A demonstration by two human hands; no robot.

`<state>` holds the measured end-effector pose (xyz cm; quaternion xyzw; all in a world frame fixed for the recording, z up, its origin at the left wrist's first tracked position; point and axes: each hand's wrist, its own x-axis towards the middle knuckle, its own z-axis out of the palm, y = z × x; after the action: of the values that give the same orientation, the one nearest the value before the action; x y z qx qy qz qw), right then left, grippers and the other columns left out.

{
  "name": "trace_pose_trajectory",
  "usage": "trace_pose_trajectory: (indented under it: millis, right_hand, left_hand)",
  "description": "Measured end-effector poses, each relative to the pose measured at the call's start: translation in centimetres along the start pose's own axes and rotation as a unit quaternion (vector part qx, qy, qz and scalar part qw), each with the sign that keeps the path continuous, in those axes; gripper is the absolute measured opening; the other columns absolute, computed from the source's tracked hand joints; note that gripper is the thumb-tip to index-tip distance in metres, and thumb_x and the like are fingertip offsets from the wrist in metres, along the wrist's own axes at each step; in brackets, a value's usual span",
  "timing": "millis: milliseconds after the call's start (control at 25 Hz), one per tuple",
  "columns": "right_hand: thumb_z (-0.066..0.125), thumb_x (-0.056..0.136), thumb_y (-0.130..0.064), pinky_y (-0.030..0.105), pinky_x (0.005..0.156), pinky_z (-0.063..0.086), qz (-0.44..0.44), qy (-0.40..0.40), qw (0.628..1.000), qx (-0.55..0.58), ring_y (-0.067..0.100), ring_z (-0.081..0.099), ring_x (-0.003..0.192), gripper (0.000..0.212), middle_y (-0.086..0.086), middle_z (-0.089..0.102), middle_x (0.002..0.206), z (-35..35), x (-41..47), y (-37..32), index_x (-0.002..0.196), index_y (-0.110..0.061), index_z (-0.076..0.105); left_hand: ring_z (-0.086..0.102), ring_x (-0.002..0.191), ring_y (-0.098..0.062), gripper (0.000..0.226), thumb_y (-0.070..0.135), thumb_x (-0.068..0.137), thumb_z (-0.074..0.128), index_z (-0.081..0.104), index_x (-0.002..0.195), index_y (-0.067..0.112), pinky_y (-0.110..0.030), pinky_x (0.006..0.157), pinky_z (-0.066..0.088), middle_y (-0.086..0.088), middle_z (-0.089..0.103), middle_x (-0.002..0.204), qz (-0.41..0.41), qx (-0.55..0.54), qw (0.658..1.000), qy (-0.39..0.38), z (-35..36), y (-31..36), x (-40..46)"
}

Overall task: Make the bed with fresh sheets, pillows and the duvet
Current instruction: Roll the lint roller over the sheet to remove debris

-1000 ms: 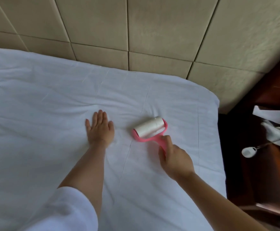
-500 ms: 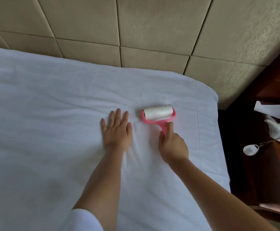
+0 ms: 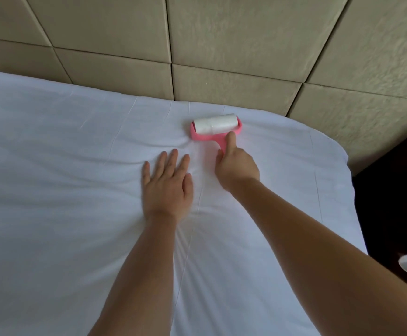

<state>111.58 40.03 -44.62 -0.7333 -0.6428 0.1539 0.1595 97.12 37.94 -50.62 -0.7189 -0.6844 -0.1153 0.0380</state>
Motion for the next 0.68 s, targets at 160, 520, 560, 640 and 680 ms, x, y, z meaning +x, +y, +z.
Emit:
trace_pose_trajectory:
  millis: [160, 520, 560, 640, 680]
  right_hand:
    - [0.028, 0.102, -0.025, 0.033, 0.061, 0.032, 0.008, -0.002, 1.000, 0.002, 0.028, 0.046, 0.070, 0.034, 0.004, 0.046, 0.074, -0.1, -2.6, 0.4, 0.134, -0.017, 0.029]
    - [0.028, 0.101, -0.026, 0.032, 0.061, 0.033, 0.045, -0.026, 0.999, 0.003, 0.032, 0.055, 0.076, 0.039, 0.012, 0.058, 0.084, -2.2, -16.4, 2.5, 0.139, -0.019, 0.026]
    - [0.028, 0.101, -0.025, 0.032, 0.061, 0.033, 0.052, -0.030, 0.998, 0.006, 0.030, 0.051, 0.071, 0.038, 0.009, 0.054, 0.080, -2.5, -17.9, 2.6, 0.138, -0.020, 0.026]
    - [0.029, 0.101, -0.025, 0.032, 0.061, 0.034, 0.057, -0.036, 0.998, 0.016, 0.027, 0.048, 0.071, 0.037, 0.007, 0.052, 0.079, -3.2, -20.2, 2.6, 0.138, -0.020, 0.026]
    - [0.029, 0.101, -0.024, 0.032, 0.063, 0.035, 0.056, -0.041, 0.997, 0.022, 0.029, 0.052, 0.075, 0.039, 0.009, 0.055, 0.083, -3.7, -21.1, 2.7, 0.140, -0.019, 0.024]
  left_hand:
    - [0.010, 0.147, -0.011, 0.062, 0.040, 0.093, 0.004, 0.022, 0.151, 0.029, -0.041, 0.117, -0.002, 0.010, 0.016, 0.158, 0.003, 0.017, 1.000, -0.025, -0.2, -0.1, 0.9]
    - [-0.001, 0.148, -0.013, 0.055, 0.035, 0.102, 0.015, 0.004, 0.153, 0.018, -0.039, 0.119, -0.001, 0.005, -0.001, 0.161, -0.018, 0.016, 0.993, -0.112, -3.0, 0.4, -5.2]
    - [-0.002, 0.148, -0.013, 0.055, 0.035, 0.102, 0.015, 0.004, 0.153, 0.018, -0.039, 0.119, -0.001, 0.006, -0.002, 0.161, -0.019, 0.014, 0.993, -0.119, -3.5, 0.7, -6.8]
    - [-0.001, 0.148, -0.013, 0.056, 0.036, 0.101, 0.015, 0.005, 0.153, 0.018, -0.039, 0.119, 0.000, 0.006, -0.001, 0.161, -0.020, 0.017, 0.992, -0.123, -4.4, 1.1, -9.7]
    - [-0.001, 0.148, -0.013, 0.056, 0.036, 0.101, 0.015, 0.005, 0.153, 0.018, -0.039, 0.119, 0.001, 0.006, -0.001, 0.161, -0.018, 0.018, 0.992, -0.124, -4.7, 1.2, -10.9]
